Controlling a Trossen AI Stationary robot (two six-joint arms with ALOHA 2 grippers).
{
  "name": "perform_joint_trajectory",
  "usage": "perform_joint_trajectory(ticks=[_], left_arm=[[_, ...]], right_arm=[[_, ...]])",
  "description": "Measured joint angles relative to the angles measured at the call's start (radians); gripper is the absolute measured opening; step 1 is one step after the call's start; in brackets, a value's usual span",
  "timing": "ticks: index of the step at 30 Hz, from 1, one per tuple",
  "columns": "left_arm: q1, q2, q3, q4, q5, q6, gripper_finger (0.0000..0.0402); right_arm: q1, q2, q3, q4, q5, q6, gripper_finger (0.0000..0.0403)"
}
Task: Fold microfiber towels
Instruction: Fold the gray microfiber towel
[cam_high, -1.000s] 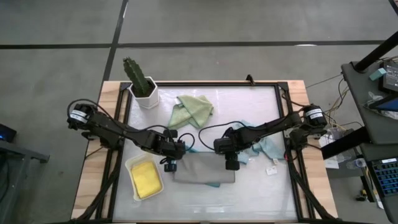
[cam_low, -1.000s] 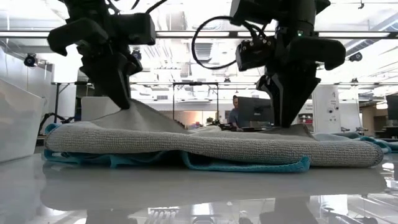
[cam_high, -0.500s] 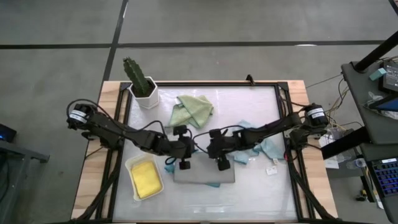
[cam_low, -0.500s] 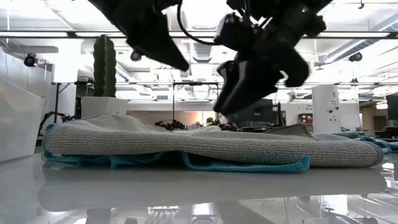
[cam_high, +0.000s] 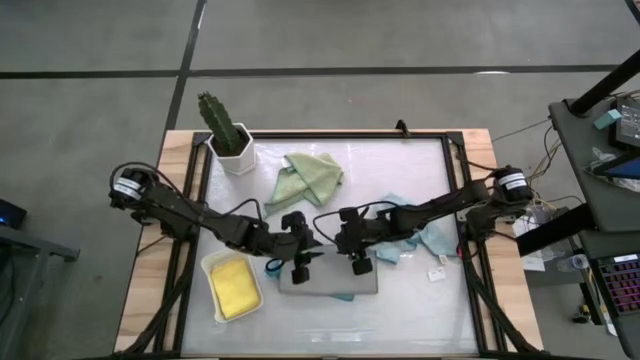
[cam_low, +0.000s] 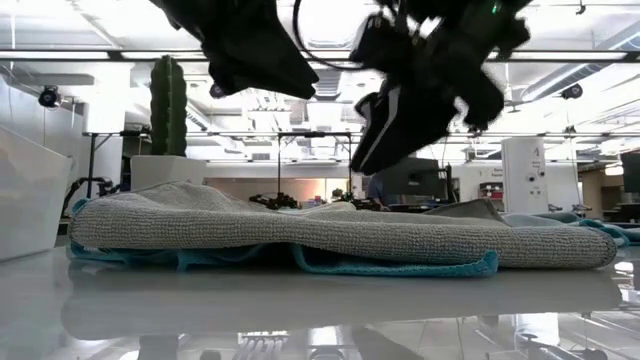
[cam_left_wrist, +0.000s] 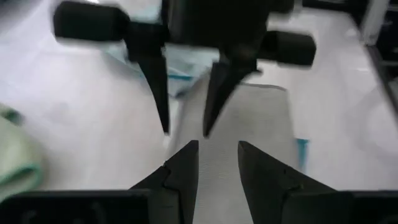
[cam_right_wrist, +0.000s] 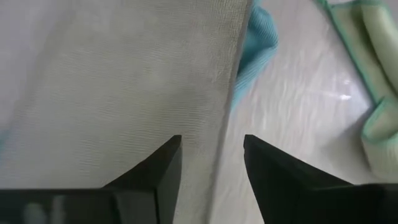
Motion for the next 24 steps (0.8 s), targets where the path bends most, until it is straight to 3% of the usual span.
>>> perform_joint_trajectory(ticks=[6,11,14,18,24], left_arm=[[-0.044,0.0,0.0,-0.003,0.042,-0.003,0.0097],[-0.085,0.011,0.0,-0.002,0.043,-0.012,0.0097],[-0.112,0.034,0.0,0.002,0.042,-0.029,0.0097],[-0.143,0.08,0.002,0.006,0.042,-0.053,0.0097],[-0.16,0.153,0.008,0.014,0.023,-0.087,0.0097]], right_arm=[[0.057,-0.081,0.032,-0.271,0.002,0.253,0.015],[0.156,-0.122,0.016,-0.407,-0.006,0.648,0.0142],[0.229,-0.136,-0.005,-0.433,0.0,0.805,0.0141],[0.303,-0.139,-0.012,-0.427,-0.022,1.012,0.016],[0.347,-0.108,-0.016,-0.411,0.045,1.184,0.0214]])
